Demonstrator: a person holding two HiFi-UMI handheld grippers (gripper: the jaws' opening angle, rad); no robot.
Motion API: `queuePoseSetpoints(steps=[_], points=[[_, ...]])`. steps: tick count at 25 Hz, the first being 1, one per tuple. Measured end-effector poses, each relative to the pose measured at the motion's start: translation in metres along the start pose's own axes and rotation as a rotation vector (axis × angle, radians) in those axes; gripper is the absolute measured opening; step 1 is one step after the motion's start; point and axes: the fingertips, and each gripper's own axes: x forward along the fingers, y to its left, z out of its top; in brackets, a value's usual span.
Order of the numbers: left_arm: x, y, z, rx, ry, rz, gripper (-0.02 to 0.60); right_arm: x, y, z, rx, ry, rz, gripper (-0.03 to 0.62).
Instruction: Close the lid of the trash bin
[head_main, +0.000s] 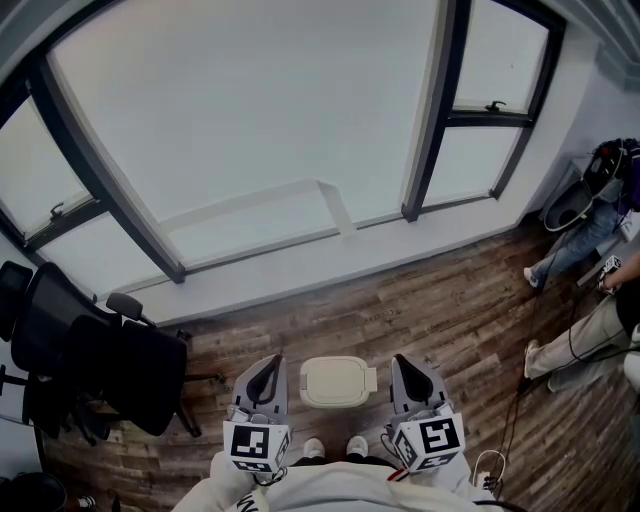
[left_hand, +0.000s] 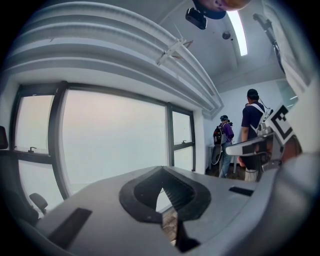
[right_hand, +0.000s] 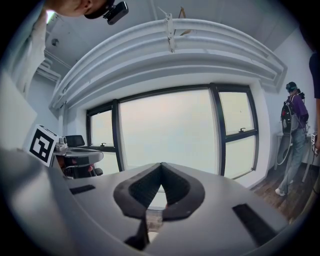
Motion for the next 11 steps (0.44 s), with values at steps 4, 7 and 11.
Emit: queuePoseSetpoints(steps=[4, 7, 11], points=[[0.0030, -0.0034, 0.0028, 0.014, -0.003, -0.007, 0.008, -0.0011, -0.0037, 0.0002, -0.002, 0.006, 0.000, 0.023], [0.0048, -0.0049, 0.0050, 0.018, -0.007, -0.008, 0.009, -0.0017, -0.0060, 0.0025, -0.010, 0.007, 0.000, 0.023], [0.0050, -0.0069, 0.0056, 0.021, -0.006, -0.007, 0.008, -0.0025, -0.0102, -0.0012, 0.002, 0.002, -0.004, 0.023]])
